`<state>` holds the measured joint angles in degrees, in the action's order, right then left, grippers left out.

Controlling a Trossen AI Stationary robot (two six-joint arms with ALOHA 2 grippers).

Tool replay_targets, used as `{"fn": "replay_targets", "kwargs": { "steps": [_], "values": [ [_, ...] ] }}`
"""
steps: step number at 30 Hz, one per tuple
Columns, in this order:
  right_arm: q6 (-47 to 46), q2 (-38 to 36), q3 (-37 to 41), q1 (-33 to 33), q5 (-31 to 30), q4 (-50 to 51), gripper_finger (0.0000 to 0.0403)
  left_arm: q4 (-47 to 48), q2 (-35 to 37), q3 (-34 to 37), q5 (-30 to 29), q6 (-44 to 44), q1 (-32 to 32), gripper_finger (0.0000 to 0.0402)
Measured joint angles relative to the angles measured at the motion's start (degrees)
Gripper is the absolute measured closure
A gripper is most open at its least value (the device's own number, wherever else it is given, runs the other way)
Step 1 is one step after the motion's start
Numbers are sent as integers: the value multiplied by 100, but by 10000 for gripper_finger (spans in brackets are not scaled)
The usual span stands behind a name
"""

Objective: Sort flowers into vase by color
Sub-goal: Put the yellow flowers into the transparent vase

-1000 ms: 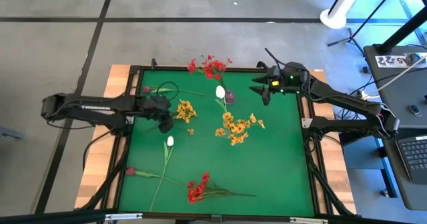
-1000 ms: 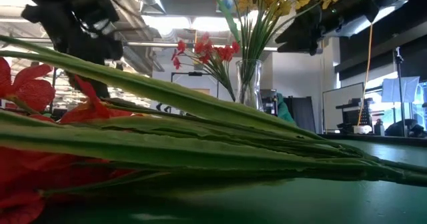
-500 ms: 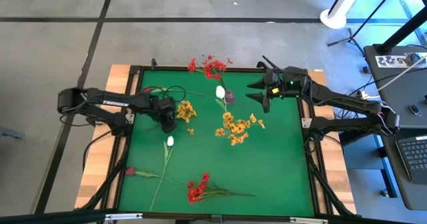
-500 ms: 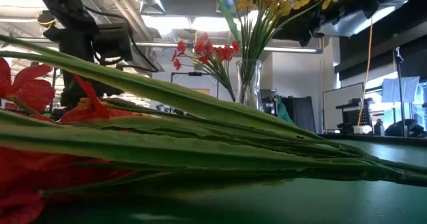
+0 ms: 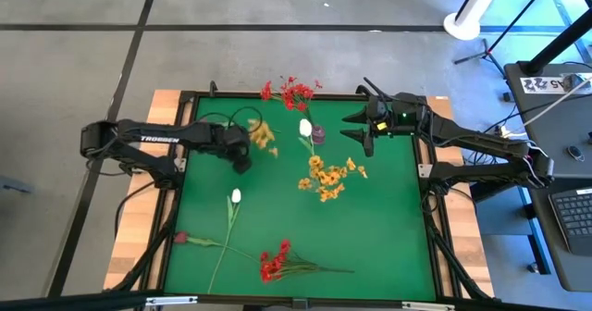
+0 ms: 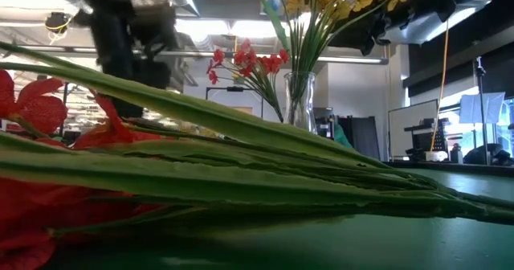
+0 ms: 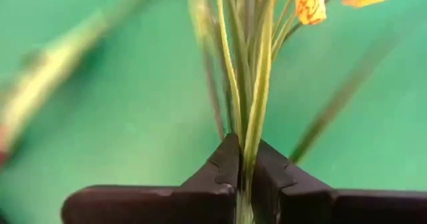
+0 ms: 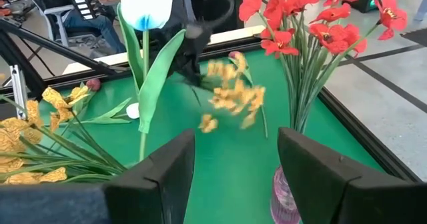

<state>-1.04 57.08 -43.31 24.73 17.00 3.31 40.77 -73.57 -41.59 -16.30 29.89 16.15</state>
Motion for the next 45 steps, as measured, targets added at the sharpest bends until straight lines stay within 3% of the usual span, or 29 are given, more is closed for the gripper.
{"fn": "replay_targets", "kwargs": {
  "steps": [9, 17, 21, 27, 31, 34, 40, 45],
  "values": [
    [-9, 0, 0, 0, -2, 26, 190, 727, 603, -1264, -953, -31, -568, 398],
    [14, -57, 0, 4, -311, 27, 190, 505, 1928, -1413, -2190, 277, -1677, 399],
    [147, -221, 0, 4, -500, -7, 190, -169, 2407, -1413, -2691, 40, -2297, 400],
    [177, -541, 0, 4, -655, -90, 190, -2640, 2454, -1134, -2797, -1478, -3045, 400],
    [177, -620, 0, 2, -700, -108, 190, -5128, 2185, -510, -2696, -2922, -3477, 400],
    [150, -625, 0, 2, -698, -111, 190, -7237, 1896, 207, -2171, -3728, -3598, 400],
    [103, -625, 0, 2, -697, -111, 190, -10606, 834, 1419, -1461, -4068, -3362, 401],
    [-46, -625, 0, 2, -694, -111, 190, -11651, -91, 1415, -650, -3852, -2971, 401]
  ]
}}
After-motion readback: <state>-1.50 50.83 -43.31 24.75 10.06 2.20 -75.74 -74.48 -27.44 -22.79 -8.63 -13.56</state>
